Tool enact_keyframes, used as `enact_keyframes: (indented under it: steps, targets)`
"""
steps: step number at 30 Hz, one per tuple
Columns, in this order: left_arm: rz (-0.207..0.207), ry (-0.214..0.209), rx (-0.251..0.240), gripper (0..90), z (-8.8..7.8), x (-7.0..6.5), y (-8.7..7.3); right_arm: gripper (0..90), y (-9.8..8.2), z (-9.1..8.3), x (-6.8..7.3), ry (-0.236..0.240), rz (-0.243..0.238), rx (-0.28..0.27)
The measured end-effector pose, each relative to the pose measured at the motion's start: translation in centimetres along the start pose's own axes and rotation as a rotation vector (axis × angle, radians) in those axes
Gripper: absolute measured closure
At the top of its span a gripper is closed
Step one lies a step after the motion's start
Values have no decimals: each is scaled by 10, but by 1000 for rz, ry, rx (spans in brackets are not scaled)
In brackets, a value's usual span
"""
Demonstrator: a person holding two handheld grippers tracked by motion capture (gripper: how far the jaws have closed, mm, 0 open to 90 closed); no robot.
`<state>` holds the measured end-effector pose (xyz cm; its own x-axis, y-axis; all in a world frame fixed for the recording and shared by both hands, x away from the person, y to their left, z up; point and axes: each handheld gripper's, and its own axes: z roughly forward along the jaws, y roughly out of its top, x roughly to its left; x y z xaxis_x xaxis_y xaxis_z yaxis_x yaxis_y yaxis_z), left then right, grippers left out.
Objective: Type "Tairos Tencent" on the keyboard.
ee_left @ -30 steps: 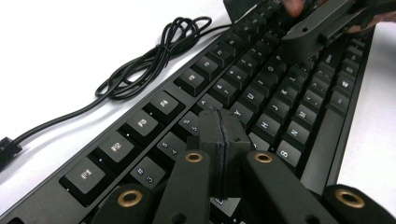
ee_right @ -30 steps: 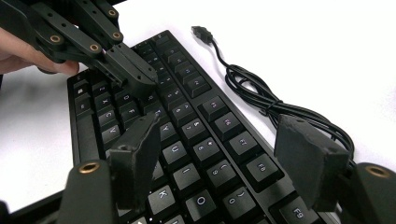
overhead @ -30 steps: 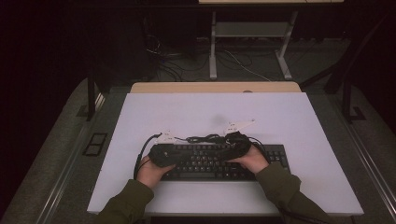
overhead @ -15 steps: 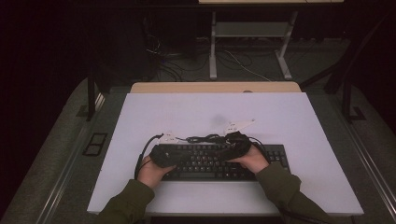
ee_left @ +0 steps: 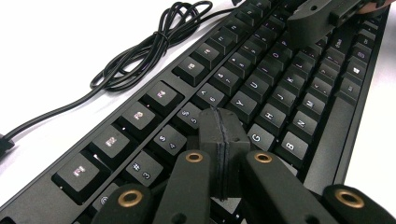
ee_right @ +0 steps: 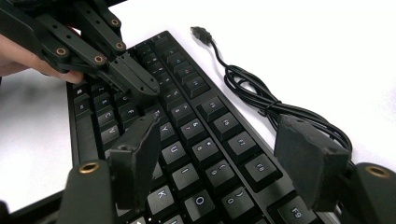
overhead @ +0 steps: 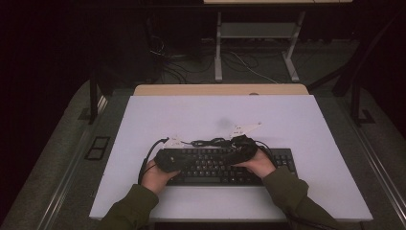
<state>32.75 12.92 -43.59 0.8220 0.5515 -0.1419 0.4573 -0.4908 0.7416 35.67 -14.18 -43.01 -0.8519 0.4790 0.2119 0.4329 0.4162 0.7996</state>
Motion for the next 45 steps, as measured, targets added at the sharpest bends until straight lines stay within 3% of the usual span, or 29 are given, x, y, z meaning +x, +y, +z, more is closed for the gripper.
enact_keyframes:
  steps: [17,37,45]
  targets:
    - [-11,-2,-18,890,-3,-1,1,309,0,-1,0,0,4,-1]
    - [-12,-10,-48,890,-17,-2,1,310,0,-1,-1,-2,4,-4]
    - [-14,5,-55,865,-25,-2,-4,329,-1,-3,-1,-2,7,-2]
